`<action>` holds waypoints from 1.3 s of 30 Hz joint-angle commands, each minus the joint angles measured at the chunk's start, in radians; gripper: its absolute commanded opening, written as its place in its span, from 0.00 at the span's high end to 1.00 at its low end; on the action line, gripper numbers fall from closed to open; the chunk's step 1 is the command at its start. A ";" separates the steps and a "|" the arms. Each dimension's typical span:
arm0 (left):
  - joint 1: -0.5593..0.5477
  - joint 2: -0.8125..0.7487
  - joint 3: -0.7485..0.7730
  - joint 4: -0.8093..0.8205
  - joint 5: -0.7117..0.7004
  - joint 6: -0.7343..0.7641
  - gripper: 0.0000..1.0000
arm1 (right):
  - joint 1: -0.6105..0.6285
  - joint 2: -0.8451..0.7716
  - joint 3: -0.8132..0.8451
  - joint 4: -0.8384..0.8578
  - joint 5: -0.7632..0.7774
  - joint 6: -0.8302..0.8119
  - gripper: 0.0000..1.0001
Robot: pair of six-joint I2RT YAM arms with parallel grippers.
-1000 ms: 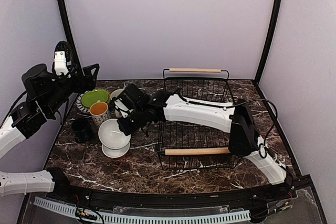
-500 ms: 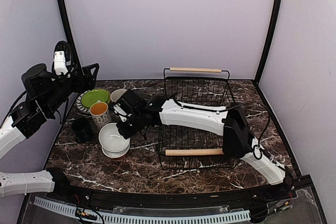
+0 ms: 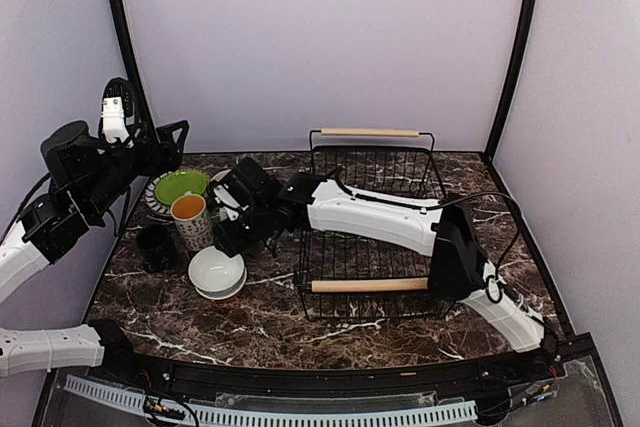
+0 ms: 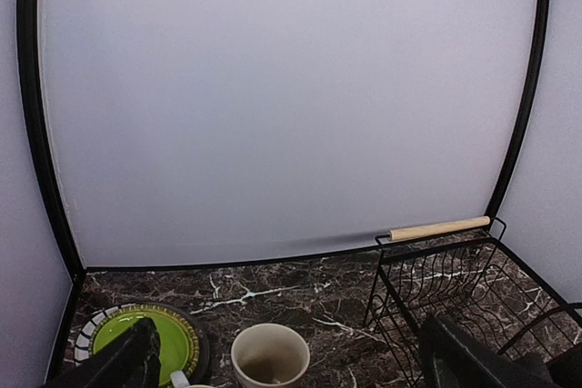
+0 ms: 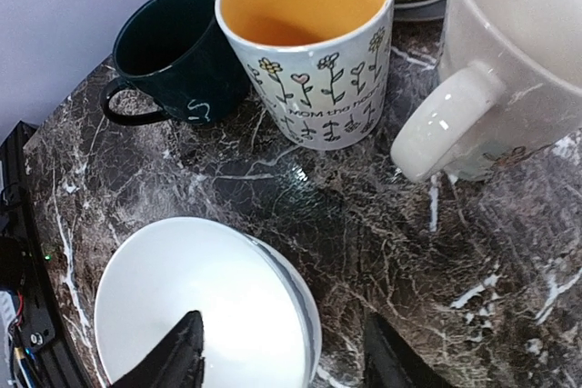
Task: Unload the mixed dishes from the dish rack
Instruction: Place the bowl in the bowl, then reset both arms
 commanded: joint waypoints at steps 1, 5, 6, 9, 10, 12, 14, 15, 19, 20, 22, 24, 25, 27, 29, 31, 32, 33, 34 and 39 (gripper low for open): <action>0.006 -0.008 -0.012 0.000 -0.001 0.000 0.02 | 0.003 -0.196 -0.071 0.000 0.075 -0.011 0.37; 0.007 0.000 -0.011 -0.001 -0.014 0.010 0.01 | -0.010 -0.360 -0.215 0.012 0.136 -0.032 0.28; 0.008 0.002 -0.009 0.000 -0.017 0.013 0.01 | -0.014 -0.407 -0.260 0.020 0.157 -0.039 0.26; 0.009 0.010 -0.004 0.000 -0.017 0.014 0.01 | -0.038 -0.552 -0.402 0.045 0.223 -0.051 0.16; 0.009 0.013 -0.001 0.000 -0.016 0.009 0.01 | -0.048 -0.603 -0.452 0.058 0.242 -0.052 0.13; 0.009 0.018 0.016 -0.001 -0.007 -0.005 0.01 | -0.078 -0.710 -0.566 0.087 0.273 -0.051 0.05; 0.009 0.021 0.052 -0.038 0.010 -0.019 0.01 | -0.115 -0.819 -0.672 0.112 0.291 -0.048 0.01; 0.008 0.022 0.078 -0.047 0.020 -0.024 0.01 | -0.136 -0.886 -0.719 0.125 0.298 -0.048 0.01; 0.009 0.014 0.147 -0.107 0.048 -0.056 0.01 | -0.196 -1.085 -0.877 0.171 0.329 -0.062 0.01; 0.009 0.010 0.157 -0.128 0.054 -0.066 0.01 | -0.201 -1.128 -0.905 0.184 0.350 -0.070 0.01; 0.009 0.002 0.186 -0.161 0.069 -0.081 0.01 | -0.208 -1.216 -0.960 0.198 0.402 -0.084 0.01; 0.009 -0.009 0.214 -0.195 0.082 -0.092 0.01 | -0.212 -1.300 -0.995 0.204 0.459 -0.096 0.01; 0.009 -0.016 0.233 -0.217 0.091 -0.093 0.01 | -0.212 -1.338 -1.016 0.213 0.479 -0.108 0.01; 0.009 -0.031 0.261 -0.242 0.105 -0.085 0.01 | -0.212 -1.433 -1.050 0.235 0.508 -0.128 0.01; 0.009 -0.046 0.291 -0.266 0.114 -0.067 0.01 | -0.212 -1.506 -1.072 0.251 0.514 -0.145 0.01; 0.009 -0.061 0.323 -0.285 0.119 -0.047 0.01 | -0.213 -1.574 -1.089 0.269 0.510 -0.163 0.01; 0.009 -0.066 0.341 -0.291 0.119 -0.041 0.01 | -0.212 -1.604 -1.096 0.276 0.510 -0.172 0.01; 0.009 -0.079 0.348 -0.296 0.117 -0.033 0.01 | -0.212 -1.628 -1.100 0.280 0.513 -0.176 0.01; 0.009 -0.087 0.356 -0.297 0.112 -0.029 0.01 | -0.213 -1.653 -1.104 0.283 0.519 -0.180 0.01; 0.009 -0.134 0.363 -0.292 0.090 0.002 0.01 | -0.212 -1.714 -1.113 0.298 0.532 -0.206 0.01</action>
